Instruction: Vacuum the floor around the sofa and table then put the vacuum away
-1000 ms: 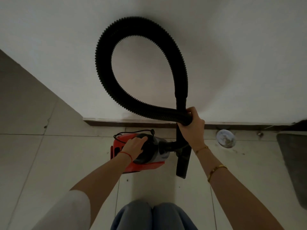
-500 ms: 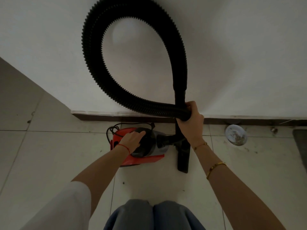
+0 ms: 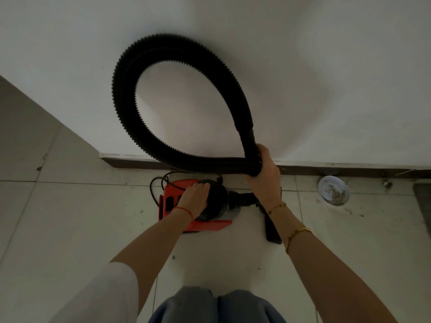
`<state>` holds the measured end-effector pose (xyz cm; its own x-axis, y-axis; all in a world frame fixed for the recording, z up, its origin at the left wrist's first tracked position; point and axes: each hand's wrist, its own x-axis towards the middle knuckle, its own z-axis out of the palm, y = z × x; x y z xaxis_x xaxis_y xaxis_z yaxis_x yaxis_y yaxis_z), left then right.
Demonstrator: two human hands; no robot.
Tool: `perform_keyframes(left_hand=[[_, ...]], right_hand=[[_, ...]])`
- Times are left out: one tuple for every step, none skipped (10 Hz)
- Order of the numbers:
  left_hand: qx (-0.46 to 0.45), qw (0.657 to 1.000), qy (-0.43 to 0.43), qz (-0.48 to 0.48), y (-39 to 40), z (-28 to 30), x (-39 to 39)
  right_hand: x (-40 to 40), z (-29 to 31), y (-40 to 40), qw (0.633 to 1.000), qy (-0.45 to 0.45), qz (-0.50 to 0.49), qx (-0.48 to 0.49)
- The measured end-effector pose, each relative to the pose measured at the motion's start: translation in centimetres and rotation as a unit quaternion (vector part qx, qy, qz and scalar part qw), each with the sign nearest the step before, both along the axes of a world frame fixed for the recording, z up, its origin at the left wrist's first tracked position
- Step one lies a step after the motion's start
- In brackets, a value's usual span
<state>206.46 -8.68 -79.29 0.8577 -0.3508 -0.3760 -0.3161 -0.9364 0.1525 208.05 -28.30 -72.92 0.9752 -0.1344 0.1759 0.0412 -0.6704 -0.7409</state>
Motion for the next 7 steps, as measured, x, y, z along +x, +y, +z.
perform_keyframes(left_hand=[[-0.006,1.000,-0.018,0.006,0.0,-0.4,-0.8],[-0.046,0.999,-0.023,0.008,0.3,-0.4,-1.3],[-0.098,0.994,-0.050,0.018,0.4,0.7,-1.9],[-0.124,0.990,-0.065,0.030,0.6,2.3,-3.0],[-0.117,0.991,-0.030,0.056,1.2,4.4,-4.5],[-0.120,0.988,0.029,0.091,2.3,7.0,-6.4],[-0.110,0.988,0.062,0.091,3.6,9.9,-8.4]], right_hand=[[-0.1,-0.4,-0.6,1.000,0.010,0.016,0.000],[-0.2,-0.6,-1.2,0.998,0.042,0.030,-0.024],[-0.3,-0.2,-1.3,0.994,0.081,0.052,-0.041],[-0.9,-0.1,-1.4,0.990,0.096,0.063,-0.084],[-1.9,1.3,-1.1,0.981,0.133,0.067,-0.121],[-2.8,3.7,-0.6,0.972,0.182,0.069,-0.129],[-4.2,6.8,-0.4,0.969,0.196,0.073,-0.129]])
